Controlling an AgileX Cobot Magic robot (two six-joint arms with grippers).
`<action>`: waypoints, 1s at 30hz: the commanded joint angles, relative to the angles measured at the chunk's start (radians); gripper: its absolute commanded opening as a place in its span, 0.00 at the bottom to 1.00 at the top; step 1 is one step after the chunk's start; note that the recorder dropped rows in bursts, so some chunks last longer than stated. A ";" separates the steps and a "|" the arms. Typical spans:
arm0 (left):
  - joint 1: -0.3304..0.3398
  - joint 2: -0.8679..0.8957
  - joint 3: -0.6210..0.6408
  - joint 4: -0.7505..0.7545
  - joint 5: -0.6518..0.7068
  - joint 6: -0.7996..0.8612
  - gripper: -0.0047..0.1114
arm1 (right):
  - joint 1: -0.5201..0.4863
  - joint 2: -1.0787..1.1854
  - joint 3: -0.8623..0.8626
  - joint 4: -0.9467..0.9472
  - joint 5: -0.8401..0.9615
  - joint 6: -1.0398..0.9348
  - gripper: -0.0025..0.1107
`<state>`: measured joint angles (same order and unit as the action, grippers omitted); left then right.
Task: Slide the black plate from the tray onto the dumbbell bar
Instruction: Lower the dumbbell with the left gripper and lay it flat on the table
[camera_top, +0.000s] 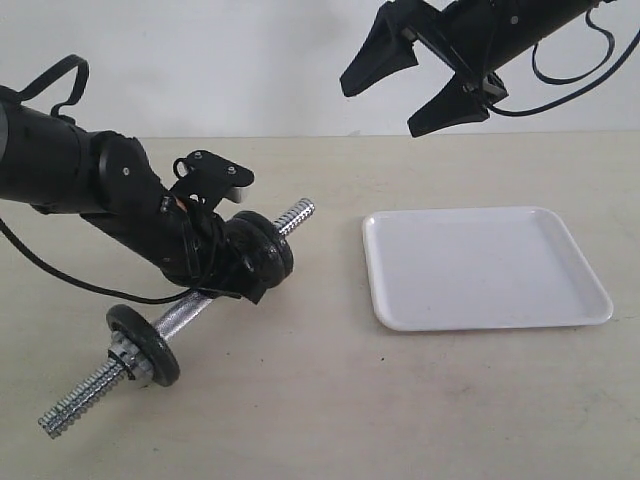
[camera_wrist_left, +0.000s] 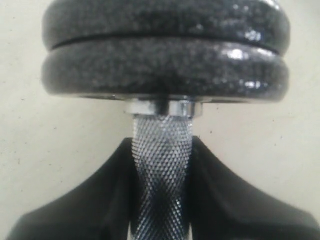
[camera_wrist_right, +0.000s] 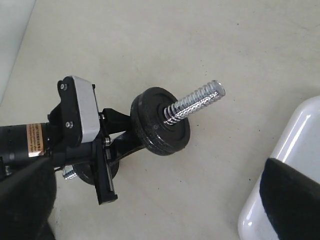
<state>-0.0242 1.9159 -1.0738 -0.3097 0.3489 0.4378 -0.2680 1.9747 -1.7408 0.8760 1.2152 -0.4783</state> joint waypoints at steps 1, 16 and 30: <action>0.002 -0.052 -0.036 -0.086 -0.169 -0.030 0.07 | -0.001 -0.011 -0.005 0.001 0.006 -0.003 0.95; 0.002 -0.035 -0.049 -0.259 -0.257 -0.116 0.07 | -0.001 -0.011 -0.005 0.001 0.006 0.001 0.95; 0.002 -0.005 -0.049 -0.259 -0.296 -0.253 0.07 | -0.001 -0.011 -0.005 0.001 0.006 0.001 0.95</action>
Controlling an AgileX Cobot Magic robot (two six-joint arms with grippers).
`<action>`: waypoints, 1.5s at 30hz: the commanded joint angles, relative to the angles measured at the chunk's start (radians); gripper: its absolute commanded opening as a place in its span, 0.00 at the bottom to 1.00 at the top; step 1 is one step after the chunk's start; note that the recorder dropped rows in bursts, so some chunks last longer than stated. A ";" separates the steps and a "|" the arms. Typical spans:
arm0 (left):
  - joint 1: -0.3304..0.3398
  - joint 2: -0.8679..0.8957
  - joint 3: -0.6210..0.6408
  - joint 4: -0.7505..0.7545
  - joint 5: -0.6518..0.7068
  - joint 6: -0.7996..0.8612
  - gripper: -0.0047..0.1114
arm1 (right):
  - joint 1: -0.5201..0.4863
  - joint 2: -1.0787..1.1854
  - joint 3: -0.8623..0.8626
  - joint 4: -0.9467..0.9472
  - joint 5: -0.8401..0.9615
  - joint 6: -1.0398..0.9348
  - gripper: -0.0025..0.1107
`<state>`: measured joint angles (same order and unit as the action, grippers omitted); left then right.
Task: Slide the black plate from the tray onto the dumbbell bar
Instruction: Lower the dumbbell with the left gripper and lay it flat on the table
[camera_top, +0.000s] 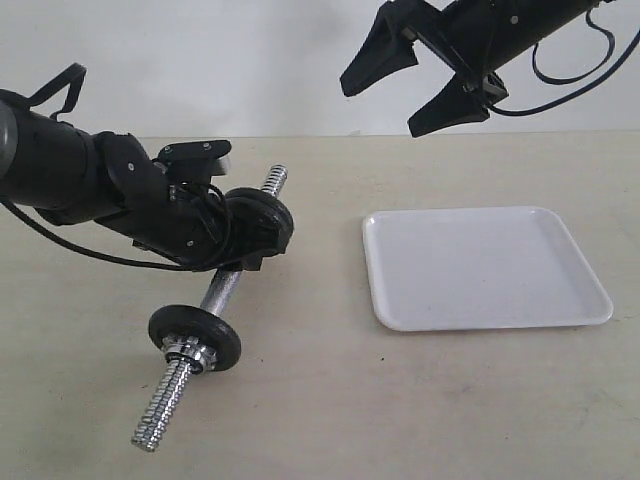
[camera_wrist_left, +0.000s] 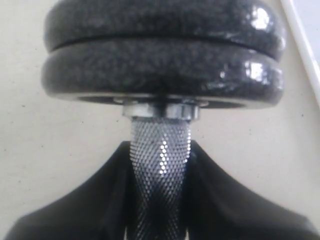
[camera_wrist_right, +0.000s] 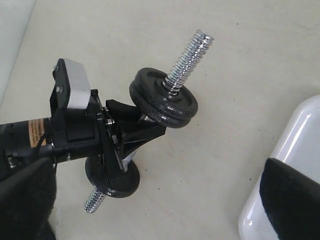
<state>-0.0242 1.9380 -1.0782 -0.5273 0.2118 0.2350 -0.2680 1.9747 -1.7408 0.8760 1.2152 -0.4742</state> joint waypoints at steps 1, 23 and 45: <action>0.002 -0.021 -0.044 -0.041 -0.159 -0.060 0.07 | -0.001 -0.011 -0.005 0.001 0.006 -0.003 0.95; 0.002 0.013 -0.044 -0.041 -0.205 -0.262 0.07 | -0.001 -0.011 -0.005 0.001 0.006 -0.003 0.95; 0.002 0.013 -0.044 -0.037 -0.236 -0.349 0.07 | -0.001 -0.011 -0.005 0.001 0.006 -0.008 0.95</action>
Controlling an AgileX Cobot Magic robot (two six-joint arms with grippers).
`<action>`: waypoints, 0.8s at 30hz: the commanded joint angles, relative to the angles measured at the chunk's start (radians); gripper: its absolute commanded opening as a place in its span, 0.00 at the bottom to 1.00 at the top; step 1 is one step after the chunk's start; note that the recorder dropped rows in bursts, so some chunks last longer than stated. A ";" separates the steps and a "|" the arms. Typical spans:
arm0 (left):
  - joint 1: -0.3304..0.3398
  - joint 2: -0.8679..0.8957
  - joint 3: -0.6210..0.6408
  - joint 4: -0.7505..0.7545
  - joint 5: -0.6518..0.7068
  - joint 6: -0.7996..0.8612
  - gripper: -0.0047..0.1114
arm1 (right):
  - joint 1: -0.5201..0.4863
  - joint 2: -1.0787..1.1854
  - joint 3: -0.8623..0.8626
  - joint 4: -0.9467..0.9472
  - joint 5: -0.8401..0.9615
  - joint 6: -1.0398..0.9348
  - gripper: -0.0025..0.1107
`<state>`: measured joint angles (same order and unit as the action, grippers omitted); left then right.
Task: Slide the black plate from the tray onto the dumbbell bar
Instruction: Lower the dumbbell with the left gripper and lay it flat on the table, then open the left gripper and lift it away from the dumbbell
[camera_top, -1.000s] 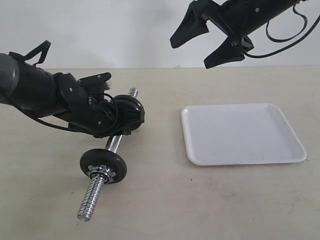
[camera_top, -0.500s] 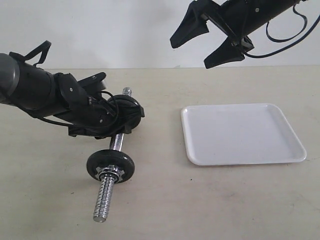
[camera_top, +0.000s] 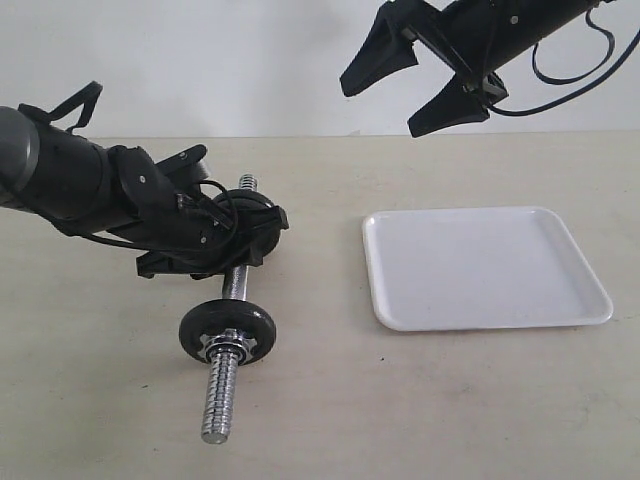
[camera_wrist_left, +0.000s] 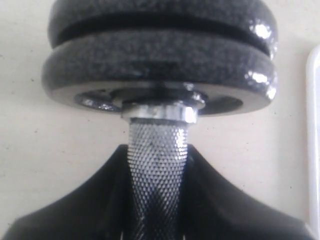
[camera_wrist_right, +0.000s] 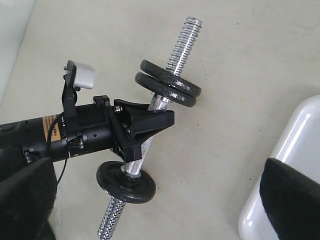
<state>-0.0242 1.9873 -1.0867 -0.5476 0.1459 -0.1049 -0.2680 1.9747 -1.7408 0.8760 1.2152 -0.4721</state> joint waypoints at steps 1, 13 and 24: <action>0.002 -0.036 -0.036 -0.014 -0.171 -0.007 0.07 | -0.001 -0.011 -0.005 0.001 0.006 -0.013 0.95; 0.002 -0.038 -0.036 -0.009 -0.100 0.091 0.07 | -0.001 -0.011 -0.005 0.001 0.006 -0.015 0.95; 0.002 -0.038 -0.036 -0.009 -0.088 0.098 0.53 | -0.001 -0.011 -0.005 0.001 0.006 -0.015 0.95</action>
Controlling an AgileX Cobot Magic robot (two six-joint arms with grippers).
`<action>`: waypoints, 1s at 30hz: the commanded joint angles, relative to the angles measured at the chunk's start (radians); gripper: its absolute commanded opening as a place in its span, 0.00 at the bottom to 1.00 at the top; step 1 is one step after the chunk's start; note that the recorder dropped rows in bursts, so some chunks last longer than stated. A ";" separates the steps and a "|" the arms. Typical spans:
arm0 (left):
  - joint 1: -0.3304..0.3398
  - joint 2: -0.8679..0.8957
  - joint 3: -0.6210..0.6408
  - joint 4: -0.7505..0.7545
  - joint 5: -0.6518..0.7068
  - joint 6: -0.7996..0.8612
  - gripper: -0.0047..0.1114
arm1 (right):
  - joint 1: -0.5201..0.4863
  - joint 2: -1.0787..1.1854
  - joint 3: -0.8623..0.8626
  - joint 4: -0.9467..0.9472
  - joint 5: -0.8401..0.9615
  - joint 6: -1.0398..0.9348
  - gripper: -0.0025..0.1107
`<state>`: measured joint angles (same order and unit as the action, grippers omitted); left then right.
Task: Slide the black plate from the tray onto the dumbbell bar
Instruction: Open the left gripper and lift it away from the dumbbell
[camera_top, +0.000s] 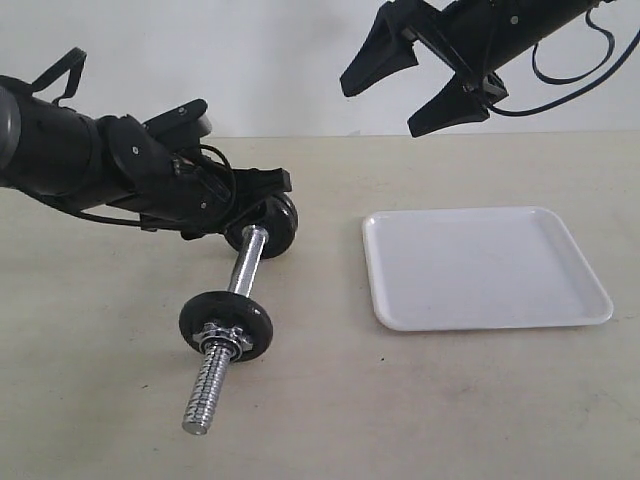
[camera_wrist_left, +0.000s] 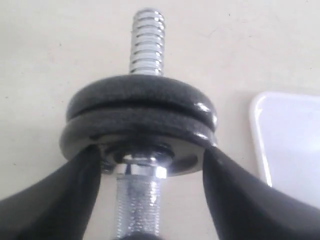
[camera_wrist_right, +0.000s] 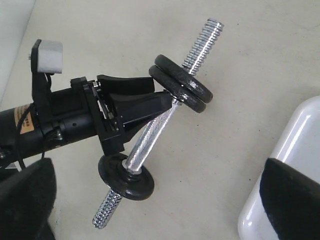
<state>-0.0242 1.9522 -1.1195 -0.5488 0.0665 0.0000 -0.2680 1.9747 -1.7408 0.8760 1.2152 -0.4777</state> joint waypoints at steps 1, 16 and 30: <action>0.002 -0.003 -0.003 -0.008 -0.006 -0.007 0.53 | -0.001 -0.011 -0.005 0.001 0.006 -0.009 0.95; 0.002 -0.175 -0.003 -0.008 -0.066 0.025 0.48 | -0.001 -0.011 -0.005 0.001 0.006 -0.009 0.95; 0.033 -0.307 -0.003 0.120 0.054 0.177 0.45 | -0.001 -0.011 -0.005 0.006 0.006 -0.004 0.95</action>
<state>-0.0067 1.6822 -1.1195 -0.4507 0.1061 0.1611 -0.2680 1.9747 -1.7408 0.8760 1.2152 -0.4777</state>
